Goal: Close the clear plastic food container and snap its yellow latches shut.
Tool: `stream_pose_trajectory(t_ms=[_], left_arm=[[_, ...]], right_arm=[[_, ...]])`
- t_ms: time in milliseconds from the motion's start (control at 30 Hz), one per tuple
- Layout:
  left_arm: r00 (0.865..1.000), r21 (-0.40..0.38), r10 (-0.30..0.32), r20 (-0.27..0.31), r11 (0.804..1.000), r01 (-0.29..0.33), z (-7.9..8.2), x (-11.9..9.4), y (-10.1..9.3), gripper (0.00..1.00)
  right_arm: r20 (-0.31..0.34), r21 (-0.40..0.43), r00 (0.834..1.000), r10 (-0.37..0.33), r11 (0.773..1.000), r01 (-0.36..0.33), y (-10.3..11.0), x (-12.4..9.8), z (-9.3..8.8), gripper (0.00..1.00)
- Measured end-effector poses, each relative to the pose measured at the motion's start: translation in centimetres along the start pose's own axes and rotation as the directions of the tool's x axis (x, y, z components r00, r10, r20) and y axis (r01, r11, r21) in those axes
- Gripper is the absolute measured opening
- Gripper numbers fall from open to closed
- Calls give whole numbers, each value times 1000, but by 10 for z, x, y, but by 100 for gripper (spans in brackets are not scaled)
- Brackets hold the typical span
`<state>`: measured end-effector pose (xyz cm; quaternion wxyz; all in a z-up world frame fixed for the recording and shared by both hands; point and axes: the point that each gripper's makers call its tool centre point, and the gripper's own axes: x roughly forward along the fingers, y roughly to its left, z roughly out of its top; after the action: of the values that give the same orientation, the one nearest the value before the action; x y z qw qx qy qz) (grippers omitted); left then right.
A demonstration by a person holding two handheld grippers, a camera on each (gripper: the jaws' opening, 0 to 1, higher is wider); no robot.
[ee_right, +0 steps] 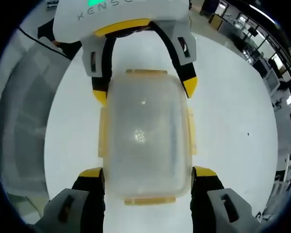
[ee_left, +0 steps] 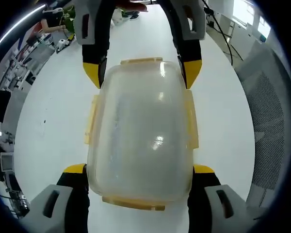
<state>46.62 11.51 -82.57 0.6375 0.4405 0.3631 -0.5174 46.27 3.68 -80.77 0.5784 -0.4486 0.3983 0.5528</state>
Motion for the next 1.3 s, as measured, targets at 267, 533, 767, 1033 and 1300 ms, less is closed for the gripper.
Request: stream_pose_trajectory(t_ms=[267,533,767,1033,1300], left_arm=[[1000,-1,2,4,1000,-2,0,0,2,85],[1000,0,8,-7,1000,-8,0,0,2,85],[999,29,52,5,998,-53,4,-3,3,94],[998,8,66,19,998,-67,5,-8,4,97],[998,1,64,25,998,-64,4,-10,-1,96]], right_arm=[[1,5,1000,-4,1000,4,-2,0,0,72],[2,2,1000,-22,1000,22,-1,1,0,73],[59,84,995,-75,994,70,-4,-2,6,80],[35,61,994,-102,993,100,-2,-5,-3,81],[42,77,991,-129,989,126,-1,-9,-8,80]])
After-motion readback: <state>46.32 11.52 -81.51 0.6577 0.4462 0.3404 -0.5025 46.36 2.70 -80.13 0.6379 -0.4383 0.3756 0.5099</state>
